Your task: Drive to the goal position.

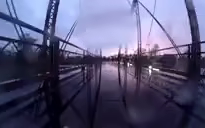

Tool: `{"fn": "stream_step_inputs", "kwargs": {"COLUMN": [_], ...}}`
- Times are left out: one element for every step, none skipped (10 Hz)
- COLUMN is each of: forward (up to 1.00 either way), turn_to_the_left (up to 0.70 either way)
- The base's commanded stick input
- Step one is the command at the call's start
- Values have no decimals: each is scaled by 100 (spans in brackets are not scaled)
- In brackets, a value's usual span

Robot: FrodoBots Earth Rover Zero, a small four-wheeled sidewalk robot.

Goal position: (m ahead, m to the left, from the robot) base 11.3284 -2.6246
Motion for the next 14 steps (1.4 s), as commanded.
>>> {"fn": "stream_step_inputs", "kwargs": {"forward": [70, 70, 70, 70, 70, 70, 70, 70, 70, 70, 70, 70, 70, 70], "turn_to_the_left": [0, 0, 0, 0, 0, 0, 0, 0, 0, 0, 0, 0, 0, 0]}}
